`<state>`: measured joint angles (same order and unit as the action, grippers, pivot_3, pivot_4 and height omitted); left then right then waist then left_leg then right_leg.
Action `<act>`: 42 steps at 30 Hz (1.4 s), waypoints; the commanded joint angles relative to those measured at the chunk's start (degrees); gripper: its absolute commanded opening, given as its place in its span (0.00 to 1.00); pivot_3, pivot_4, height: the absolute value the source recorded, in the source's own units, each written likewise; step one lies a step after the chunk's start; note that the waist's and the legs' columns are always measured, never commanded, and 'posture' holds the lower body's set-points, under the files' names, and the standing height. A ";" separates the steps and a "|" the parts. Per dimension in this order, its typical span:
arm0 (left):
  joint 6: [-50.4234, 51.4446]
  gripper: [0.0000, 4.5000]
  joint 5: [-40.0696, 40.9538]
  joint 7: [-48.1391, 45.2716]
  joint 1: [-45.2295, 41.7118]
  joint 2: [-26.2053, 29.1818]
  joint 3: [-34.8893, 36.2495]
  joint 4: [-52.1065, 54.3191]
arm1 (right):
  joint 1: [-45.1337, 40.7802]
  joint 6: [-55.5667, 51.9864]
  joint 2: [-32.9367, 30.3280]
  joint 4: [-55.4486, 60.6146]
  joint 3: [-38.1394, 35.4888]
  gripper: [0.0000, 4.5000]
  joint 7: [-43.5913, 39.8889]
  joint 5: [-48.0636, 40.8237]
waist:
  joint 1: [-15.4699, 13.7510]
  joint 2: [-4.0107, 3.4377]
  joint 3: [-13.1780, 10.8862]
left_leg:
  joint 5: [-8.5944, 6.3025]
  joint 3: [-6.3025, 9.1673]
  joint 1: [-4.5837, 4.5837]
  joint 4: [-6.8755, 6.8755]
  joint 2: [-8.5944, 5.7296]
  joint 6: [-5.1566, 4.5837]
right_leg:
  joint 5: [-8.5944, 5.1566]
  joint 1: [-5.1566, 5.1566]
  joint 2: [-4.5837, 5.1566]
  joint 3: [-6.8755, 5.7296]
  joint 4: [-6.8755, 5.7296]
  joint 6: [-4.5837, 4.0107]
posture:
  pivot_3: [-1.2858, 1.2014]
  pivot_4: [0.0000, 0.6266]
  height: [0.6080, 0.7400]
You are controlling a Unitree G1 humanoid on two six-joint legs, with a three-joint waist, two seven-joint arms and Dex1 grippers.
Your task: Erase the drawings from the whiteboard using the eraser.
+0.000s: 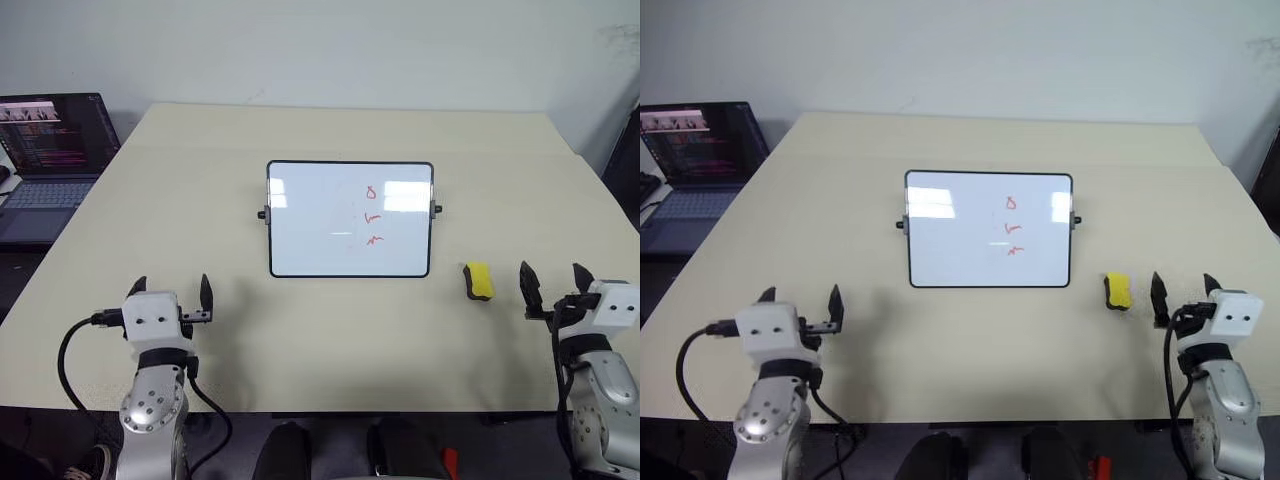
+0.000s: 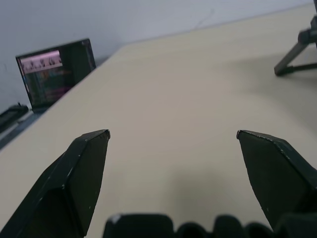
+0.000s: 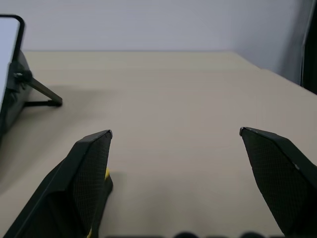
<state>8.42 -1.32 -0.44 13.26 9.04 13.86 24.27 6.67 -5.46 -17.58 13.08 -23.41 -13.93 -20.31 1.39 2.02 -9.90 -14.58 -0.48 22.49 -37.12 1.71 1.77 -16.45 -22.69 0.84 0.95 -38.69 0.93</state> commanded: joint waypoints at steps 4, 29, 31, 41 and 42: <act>-1.66 1.00 -2.19 3.38 -0.62 -1.91 -0.47 0.04 | -3.70 -2.44 -2.73 -3.24 -2.93 0.99 1.61 -0.74 | 0.07 0.01 0.01 | 0.01 -0.05 -0.10 0.00 -0.01 -0.01 | 0.00 0.06 -0.01 0.03 -0.01 0.00 | 0.52 0.24 1.00; 5.09 1.00 21.13 -26.10 -9.84 18.36 2.47 0.86 | -6.74 -10.31 1.18 7.78 7.87 0.99 2.58 0.25 | -0.28 -0.02 0.01 | 0.01 0.01 -0.13 0.09 -0.01 0.01 | -0.06 0.02 -0.01 -0.04 -0.12 -0.07 | 0.52 0.24 1.00; 7.42 1.00 23.68 -29.99 -13.31 20.86 0.67 1.08 | -7.34 -9.77 1.20 7.97 8.29 0.99 3.86 2.21 | -0.17 -0.03 0.01 | 0.01 -0.01 -0.15 0.09 -0.03 0.01 | -0.06 0.02 -0.01 -0.01 -0.13 -0.07 | 0.52 0.24 1.00; 12.86 1.00 27.27 -41.63 -28.75 23.44 -11.33 -1.77 | -6.84 -31.08 -0.84 18.40 10.57 0.99 8.67 2.64 | 0.19 -0.04 0.00 | 0.02 0.00 -0.14 0.11 -0.04 0.02 | -0.06 0.00 -0.02 -0.01 -0.17 -0.08 | 0.52 0.24 1.00; 13.11 1.00 27.51 -43.67 -29.49 23.89 -12.84 -1.87 | -7.12 -33.83 -0.77 19.38 10.45 0.99 9.04 1.82 | 0.22 -0.04 0.00 | 0.02 0.01 -0.13 0.11 -0.04 0.02 | -0.06 -0.01 -0.03 -0.01 -0.17 -0.07 | 0.52 0.24 1.00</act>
<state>21.43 25.12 -41.75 -15.09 32.13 2.27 21.60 0.49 -35.86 -17.90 28.90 -12.13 -5.68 -17.23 1.62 1.98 -9.90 -14.56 -0.47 22.37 -37.01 1.68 1.79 -16.51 -22.70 0.81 0.93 -38.86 0.86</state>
